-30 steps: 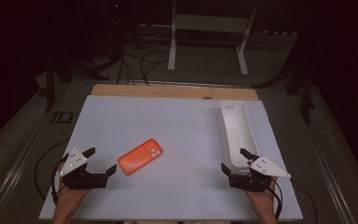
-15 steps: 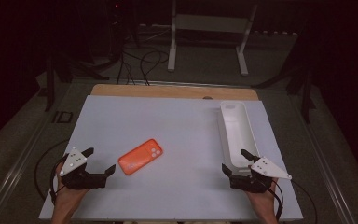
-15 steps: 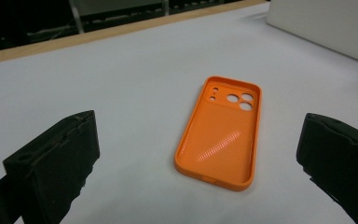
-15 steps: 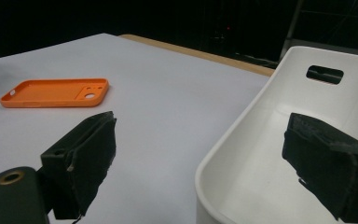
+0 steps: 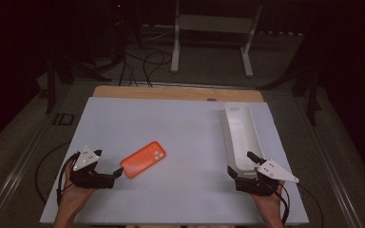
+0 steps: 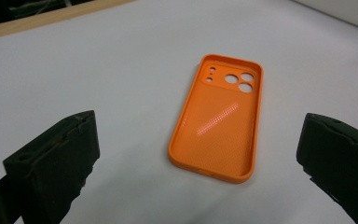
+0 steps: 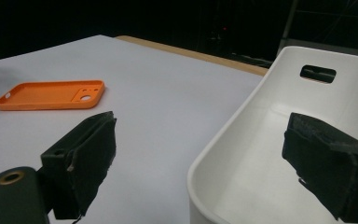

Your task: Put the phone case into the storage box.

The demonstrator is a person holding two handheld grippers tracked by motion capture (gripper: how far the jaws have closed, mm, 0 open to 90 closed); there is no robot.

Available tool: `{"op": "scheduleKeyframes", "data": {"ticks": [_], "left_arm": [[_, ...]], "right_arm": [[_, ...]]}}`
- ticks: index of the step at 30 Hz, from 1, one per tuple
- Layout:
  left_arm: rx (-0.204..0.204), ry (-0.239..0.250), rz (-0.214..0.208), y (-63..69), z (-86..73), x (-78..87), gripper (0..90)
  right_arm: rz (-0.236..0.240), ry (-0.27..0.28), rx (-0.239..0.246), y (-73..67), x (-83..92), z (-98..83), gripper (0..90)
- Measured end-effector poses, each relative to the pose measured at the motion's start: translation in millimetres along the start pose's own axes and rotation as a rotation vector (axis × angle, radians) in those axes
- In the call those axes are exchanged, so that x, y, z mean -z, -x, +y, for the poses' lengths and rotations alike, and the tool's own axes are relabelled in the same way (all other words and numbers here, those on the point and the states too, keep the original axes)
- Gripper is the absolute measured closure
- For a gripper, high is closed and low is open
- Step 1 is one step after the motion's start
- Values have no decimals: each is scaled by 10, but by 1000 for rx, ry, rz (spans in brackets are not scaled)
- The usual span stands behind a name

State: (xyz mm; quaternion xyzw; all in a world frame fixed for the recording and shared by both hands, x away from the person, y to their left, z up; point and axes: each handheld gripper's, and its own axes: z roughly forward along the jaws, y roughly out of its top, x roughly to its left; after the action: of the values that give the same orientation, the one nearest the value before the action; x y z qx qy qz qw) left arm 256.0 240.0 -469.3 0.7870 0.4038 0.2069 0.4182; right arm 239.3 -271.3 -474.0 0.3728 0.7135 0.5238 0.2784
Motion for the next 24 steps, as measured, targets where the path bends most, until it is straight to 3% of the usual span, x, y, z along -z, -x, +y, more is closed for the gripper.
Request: {"op": "scheduleKeyframes", "data": {"ticks": [3, 4, 12, 24], "left_arm": [[-8, -9, 1, 1, 10, -13, 0], [-24, -42, 3, 4, 34, -63, 0], [-45, -114, 4, 6, 77, -233, 0], [-98, -177, -25, 49, 170, -407, 0]], "right_arm": [[0, 0, 1, 0, 0, 0, 95], [-1, 1, 0, 1, 0, 1, 95], [1, -6, 1, -7, -11, -3, 95], [3, -8, 3, -4, -11, -3, 95]]}}
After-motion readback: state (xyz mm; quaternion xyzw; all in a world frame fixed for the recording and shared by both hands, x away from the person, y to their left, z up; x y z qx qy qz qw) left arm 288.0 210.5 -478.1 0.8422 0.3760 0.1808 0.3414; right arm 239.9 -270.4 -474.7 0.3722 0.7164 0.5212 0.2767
